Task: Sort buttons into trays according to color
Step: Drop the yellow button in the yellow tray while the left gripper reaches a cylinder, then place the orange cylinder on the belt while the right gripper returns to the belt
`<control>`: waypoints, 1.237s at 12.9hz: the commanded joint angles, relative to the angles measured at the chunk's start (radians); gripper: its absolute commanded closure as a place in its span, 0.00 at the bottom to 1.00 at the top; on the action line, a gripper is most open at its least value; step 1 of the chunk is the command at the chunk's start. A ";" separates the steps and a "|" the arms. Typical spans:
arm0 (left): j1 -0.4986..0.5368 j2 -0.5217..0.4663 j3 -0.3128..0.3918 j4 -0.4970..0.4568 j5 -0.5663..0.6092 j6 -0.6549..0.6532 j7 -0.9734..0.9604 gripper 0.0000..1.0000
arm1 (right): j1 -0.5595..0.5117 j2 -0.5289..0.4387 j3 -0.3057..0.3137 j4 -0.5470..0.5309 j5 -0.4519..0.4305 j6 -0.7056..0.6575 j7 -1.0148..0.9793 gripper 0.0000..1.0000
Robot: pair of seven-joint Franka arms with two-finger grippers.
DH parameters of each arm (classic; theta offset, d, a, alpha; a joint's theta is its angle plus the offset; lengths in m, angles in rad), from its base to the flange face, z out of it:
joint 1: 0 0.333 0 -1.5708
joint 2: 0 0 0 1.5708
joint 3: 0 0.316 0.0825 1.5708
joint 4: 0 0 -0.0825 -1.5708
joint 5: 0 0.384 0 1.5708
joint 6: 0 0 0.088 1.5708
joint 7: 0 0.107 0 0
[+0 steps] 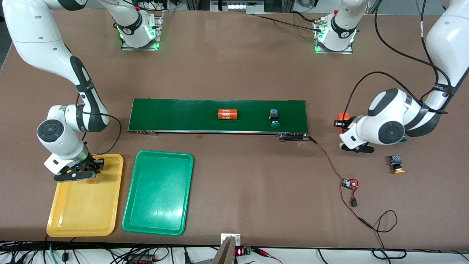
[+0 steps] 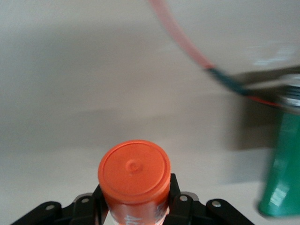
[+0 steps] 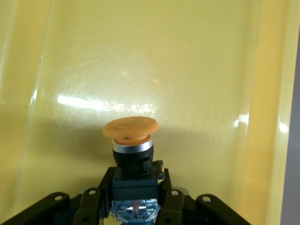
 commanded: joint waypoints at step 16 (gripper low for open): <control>-0.371 0.006 -0.026 -0.012 0.178 0.010 0.711 0.74 | 0.013 -0.482 0.201 -0.197 0.211 -0.543 0.184 0.00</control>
